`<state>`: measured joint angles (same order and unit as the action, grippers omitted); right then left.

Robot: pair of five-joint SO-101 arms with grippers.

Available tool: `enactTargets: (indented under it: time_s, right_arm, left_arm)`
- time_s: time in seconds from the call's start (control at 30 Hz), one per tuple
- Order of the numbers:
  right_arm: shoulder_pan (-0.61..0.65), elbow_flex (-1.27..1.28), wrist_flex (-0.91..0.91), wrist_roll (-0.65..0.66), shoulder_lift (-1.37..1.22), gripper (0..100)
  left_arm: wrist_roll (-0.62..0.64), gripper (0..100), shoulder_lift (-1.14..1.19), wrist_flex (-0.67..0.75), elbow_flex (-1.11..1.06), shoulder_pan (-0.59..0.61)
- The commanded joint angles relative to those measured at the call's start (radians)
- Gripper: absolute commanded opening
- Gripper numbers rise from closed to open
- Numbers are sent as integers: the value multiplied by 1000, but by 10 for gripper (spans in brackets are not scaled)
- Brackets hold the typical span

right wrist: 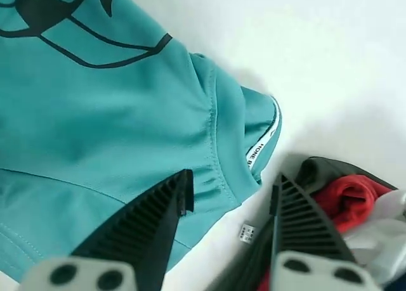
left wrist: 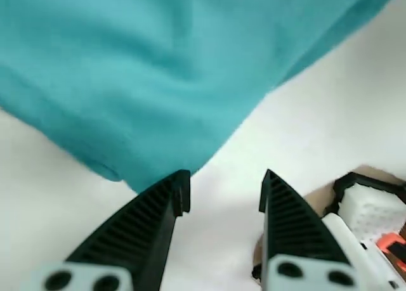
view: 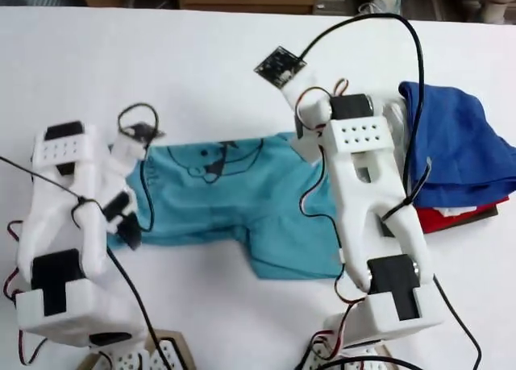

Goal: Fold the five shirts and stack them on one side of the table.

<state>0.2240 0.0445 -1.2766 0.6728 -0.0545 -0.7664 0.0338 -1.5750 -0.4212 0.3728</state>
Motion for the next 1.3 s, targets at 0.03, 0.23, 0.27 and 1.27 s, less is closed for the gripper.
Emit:
enactTargets:
  time_s: [0.03, 0.23, 0.27, 1.27]
  right_arm:
    - [-7, -5, 8, 8, 58, 201]
    - [-8, -5, 8, 8, 58, 201]
    - [-10, -5, 7, 8, 58, 201]
    - [31, 25, 7, 8, 58, 201]
  left_arm:
    - [-11, 204, -49, 81, -39, 12]
    - [-130, 206, -46, 137, -38, 74]
    - [-157, 206, -46, 124, -33, 84]
    - [-255, 36, -48, 258, -87, 133]
